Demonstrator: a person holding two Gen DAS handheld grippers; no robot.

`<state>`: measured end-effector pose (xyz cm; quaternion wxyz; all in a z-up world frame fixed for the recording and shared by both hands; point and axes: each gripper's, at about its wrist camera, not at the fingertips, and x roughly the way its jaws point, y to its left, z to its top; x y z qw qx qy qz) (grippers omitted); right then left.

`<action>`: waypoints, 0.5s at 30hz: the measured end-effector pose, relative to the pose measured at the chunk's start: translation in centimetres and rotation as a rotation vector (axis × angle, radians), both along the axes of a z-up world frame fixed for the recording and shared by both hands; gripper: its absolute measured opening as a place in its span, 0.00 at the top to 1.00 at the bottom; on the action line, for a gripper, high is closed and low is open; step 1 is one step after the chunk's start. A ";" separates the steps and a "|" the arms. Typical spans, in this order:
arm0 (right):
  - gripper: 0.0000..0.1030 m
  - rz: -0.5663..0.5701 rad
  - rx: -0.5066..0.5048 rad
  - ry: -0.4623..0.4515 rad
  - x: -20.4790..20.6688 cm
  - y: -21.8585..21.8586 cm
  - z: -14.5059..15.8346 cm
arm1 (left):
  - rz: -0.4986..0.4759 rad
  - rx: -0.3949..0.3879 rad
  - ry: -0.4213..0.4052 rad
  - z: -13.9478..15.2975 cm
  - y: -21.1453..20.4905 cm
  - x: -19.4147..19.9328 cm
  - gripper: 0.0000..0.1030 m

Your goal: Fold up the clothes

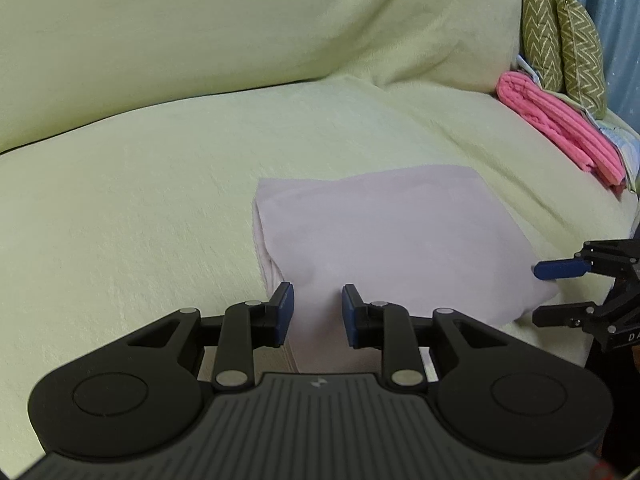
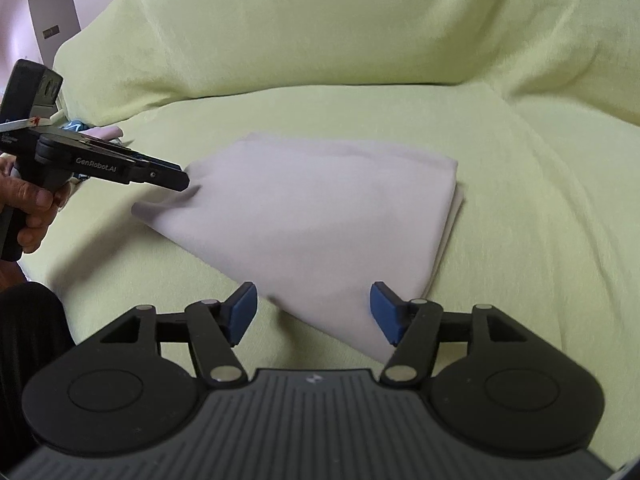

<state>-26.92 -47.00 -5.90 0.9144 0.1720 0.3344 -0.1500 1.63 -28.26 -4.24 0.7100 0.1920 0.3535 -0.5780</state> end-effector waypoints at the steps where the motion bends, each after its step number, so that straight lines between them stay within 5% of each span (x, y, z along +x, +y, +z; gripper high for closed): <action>1: 0.42 -0.002 0.001 0.004 -0.1 0.0 0.0 | -0.002 0.003 -0.004 -0.1 0.1 -0.1 0.71; 7: 0.42 -0.021 0.006 0.024 -0.5 -0.5 0.0 | -0.060 0.034 -0.140 0.2 0.9 -2.1 0.59; 15: 0.36 -0.039 -0.031 0.036 -1.4 0.1 0.1 | -0.369 0.095 -0.556 -0.2 3.7 -8.6 0.54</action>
